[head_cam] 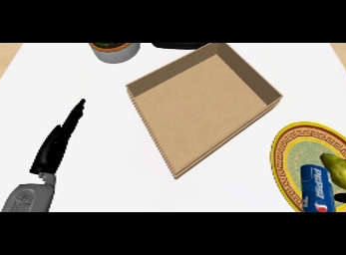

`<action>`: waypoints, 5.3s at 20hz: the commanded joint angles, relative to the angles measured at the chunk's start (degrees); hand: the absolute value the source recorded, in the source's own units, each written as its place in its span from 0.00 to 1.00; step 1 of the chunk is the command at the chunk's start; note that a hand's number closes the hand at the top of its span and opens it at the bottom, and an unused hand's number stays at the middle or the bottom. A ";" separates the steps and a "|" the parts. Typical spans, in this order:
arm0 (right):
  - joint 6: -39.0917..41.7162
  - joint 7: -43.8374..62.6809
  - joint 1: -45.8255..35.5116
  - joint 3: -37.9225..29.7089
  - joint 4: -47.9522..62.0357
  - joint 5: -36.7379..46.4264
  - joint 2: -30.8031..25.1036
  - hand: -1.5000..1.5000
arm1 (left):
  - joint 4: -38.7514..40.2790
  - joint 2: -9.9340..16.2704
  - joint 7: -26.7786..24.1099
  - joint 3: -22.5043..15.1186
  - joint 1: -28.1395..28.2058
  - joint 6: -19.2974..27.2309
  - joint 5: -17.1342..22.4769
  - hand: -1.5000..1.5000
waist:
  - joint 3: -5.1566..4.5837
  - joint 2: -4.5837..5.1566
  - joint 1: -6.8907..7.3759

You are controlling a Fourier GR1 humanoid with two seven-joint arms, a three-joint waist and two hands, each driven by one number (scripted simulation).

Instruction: Pick the pear from the plate and place it in the cardboard box

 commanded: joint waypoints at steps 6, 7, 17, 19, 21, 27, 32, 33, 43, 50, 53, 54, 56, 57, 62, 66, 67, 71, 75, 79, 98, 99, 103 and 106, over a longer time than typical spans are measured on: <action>-0.91 -3.96 -4.49 0.63 7.87 2.52 1.03 1.00 | -0.87 -0.13 -2.68 0.64 3.55 -0.33 -1.92 0.50 | 0.17 0.10 0.25; -3.13 -1.77 0.22 2.48 -0.05 4.45 2.60 1.00 | 0.88 2.38 -0.43 3.36 -1.50 -3.65 0.93 0.50 | 0.15 0.07 -0.08; -18.73 -6.36 -4.23 0.80 3.82 11.19 3.52 1.00 | -3.00 -2.10 1.79 0.30 1.68 -0.27 -2.38 0.50 | 0.16 0.06 0.15; -19.38 -4.91 0.37 -0.14 -2.94 10.19 4.33 1.00 | 4.80 -0.14 -3.77 3.38 -1.83 -1.28 -1.10 0.50 | 0.13 0.08 -0.25; -24.10 -4.98 -1.27 0.79 -0.59 12.90 6.32 1.00 | 0.23 -1.83 -1.50 1.36 0.94 -0.19 -2.45 0.50 | 0.15 0.07 0.03; -31.61 17.26 -15.39 13.50 -3.09 30.94 9.67 1.00 | -1.39 -1.93 -1.14 -2.49 -3.59 -3.67 -2.63 0.50 | -1.49 2.92 11.66; -31.24 30.84 -21.43 17.33 -3.51 40.54 10.58 1.00 | -0.95 -2.88 -0.84 -4.68 -4.85 -4.76 -3.28 0.50 | -1.35 2.88 14.34; -30.71 33.53 -22.80 18.30 -3.99 42.49 10.75 1.00 | -0.98 -3.10 -0.58 -5.10 -5.83 -4.85 -3.53 0.50 | -1.34 2.80 14.28; -22.50 64.46 -38.48 23.59 -4.30 63.20 11.37 1.00 | 0.49 -4.06 0.82 -6.69 -7.77 -5.78 -4.16 0.50 | -1.22 1.13 15.47; -9.67 82.52 -50.37 26.48 -4.17 75.80 17.22 1.00 | 2.12 -4.39 1.61 -5.82 -8.47 -5.01 -4.13 0.50 | -0.78 0.59 13.07; -8.70 87.55 -56.12 25.40 -2.75 80.79 20.91 1.00 | 2.05 -4.66 1.62 -5.23 -7.95 -3.78 -4.24 0.50 | -0.59 0.33 11.54; -7.04 88.41 -58.30 25.58 -2.33 82.47 22.05 1.00 | 2.82 -3.83 1.28 -4.30 -7.80 -4.31 -3.62 0.50 | -0.68 0.29 10.97; -6.30 89.26 -60.19 23.53 -0.17 85.34 25.26 1.00 | 2.99 -3.43 1.38 -3.65 -7.56 -3.39 -4.04 0.50 | -0.48 0.50 9.38; -5.10 89.29 -62.02 22.05 1.10 86.56 25.84 1.00 | 2.65 -3.69 1.33 -3.76 -7.16 -3.58 -3.72 0.50 | -0.41 0.44 8.82; -3.10 89.34 -65.11 16.39 4.09 90.89 28.45 1.00 | 2.52 -3.85 2.27 -2.60 -6.53 -2.10 -3.72 0.50 | -0.16 0.37 6.52; -0.49 89.36 -65.55 13.17 6.22 92.06 28.55 1.00 | 2.44 -2.33 0.86 -0.84 -6.02 -2.53 -2.63 0.50 | -0.12 0.29 5.78; -1.98 89.36 -63.68 12.62 6.17 91.56 28.56 1.00 | 3.89 -2.87 0.10 -0.74 -5.80 -1.84 -2.80 0.50 | -0.12 0.51 5.13; -7.54 89.38 -61.10 3.87 5.73 83.58 28.59 1.00 | 4.07 -2.50 -0.30 -0.37 -6.43 -2.30 -2.42 0.50 | 0.10 0.83 5.22; -13.03 89.40 -61.53 3.75 8.52 75.39 28.60 0.00 | 3.41 -3.75 0.28 -1.81 -5.84 -1.65 -3.41 0.50 | 0.13 0.57 6.39; -25.04 89.41 -59.42 12.10 7.26 75.04 28.61 0.00 | 2.06 -3.18 -0.09 -1.43 -4.76 -1.64 -3.26 0.50 | 0.15 0.29 5.73; -57.86 84.95 -44.14 16.90 -18.66 87.52 28.62 0.00 | 2.69 -1.56 -0.91 1.14 -3.05 -2.05 -1.72 0.50 | 0.20 -0.22 2.24; -59.86 84.50 -42.62 17.96 -19.81 87.72 28.62 0.00 | 3.29 -0.56 -1.06 1.90 -3.39 -2.56 -1.42 0.50 | 0.21 -0.02 2.20; -63.22 85.39 -34.88 20.42 -25.70 91.67 28.62 0.00 | 2.17 -1.66 -0.03 0.97 -3.00 -1.47 -2.33 0.50 | 0.24 -0.16 1.18; -64.03 86.56 -29.57 22.72 -31.24 94.52 28.63 0.00 | 1.90 -1.23 -1.51 1.99 -1.36 -1.67 -1.30 0.50 | 0.19 -0.39 1.06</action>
